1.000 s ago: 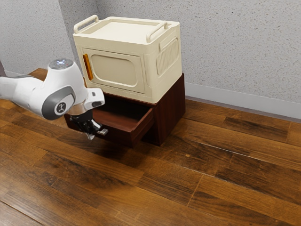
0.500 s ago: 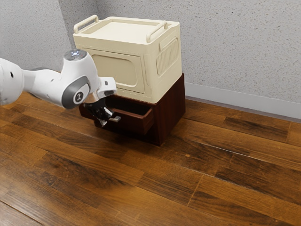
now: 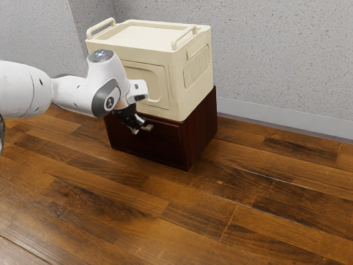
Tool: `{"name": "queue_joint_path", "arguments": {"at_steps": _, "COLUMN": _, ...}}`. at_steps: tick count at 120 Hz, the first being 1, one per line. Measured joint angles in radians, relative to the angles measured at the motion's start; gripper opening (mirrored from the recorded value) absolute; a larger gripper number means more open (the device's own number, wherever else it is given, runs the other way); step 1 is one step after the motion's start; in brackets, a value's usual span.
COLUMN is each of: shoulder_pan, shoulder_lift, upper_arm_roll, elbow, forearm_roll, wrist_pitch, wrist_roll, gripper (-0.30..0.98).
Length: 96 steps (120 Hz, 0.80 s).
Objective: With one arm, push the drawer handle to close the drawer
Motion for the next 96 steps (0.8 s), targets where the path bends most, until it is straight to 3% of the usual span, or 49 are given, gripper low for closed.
{"name": "queue_joint_path", "arguments": {"at_steps": 17, "shoulder_pan": 0.001, "shoulder_lift": 0.004, "upper_arm_roll": 0.000, "elbow": -0.001, "forearm_roll": -0.033, "wrist_pitch": 0.000, "wrist_roll": 0.020, "gripper": -0.10}}
{"name": "queue_joint_path", "arguments": {"at_steps": 28, "shoulder_pan": -0.003, "shoulder_lift": -0.088, "upper_arm_roll": 0.000, "elbow": -0.077, "forearm_roll": -0.078, "wrist_pitch": -0.023, "wrist_roll": 0.027, "gripper": -0.10}}
{"name": "queue_joint_path", "arguments": {"at_steps": 36, "shoulder_pan": -0.011, "shoulder_lift": -0.201, "upper_arm_roll": -0.001, "elbow": -0.102, "forearm_roll": -0.080, "wrist_pitch": -0.105, "wrist_roll": 0.016, "gripper": -0.10}}
{"name": "queue_joint_path", "arguments": {"at_steps": 52, "shoulder_pan": -0.042, "shoulder_lift": -0.404, "upper_arm_roll": -0.025, "elbow": 0.000, "forearm_roll": 0.007, "wrist_pitch": -0.428, "wrist_roll": -0.049, "gripper": -0.08}}
{"name": "queue_joint_path", "arguments": {"at_steps": 71, "shoulder_pan": -0.042, "shoulder_lift": -0.490, "upper_arm_roll": -0.047, "elbow": 0.155, "forearm_roll": 0.064, "wrist_pitch": -0.777, "wrist_roll": -0.128, "gripper": 0.23}}
{"name": "queue_joint_path", "arguments": {"at_steps": 96, "shoulder_pan": -0.041, "shoulder_lift": -0.503, "upper_arm_roll": -0.047, "elbow": 0.182, "forearm_roll": 0.103, "wrist_pitch": -0.970, "wrist_roll": -0.194, "gripper": 0.52}}
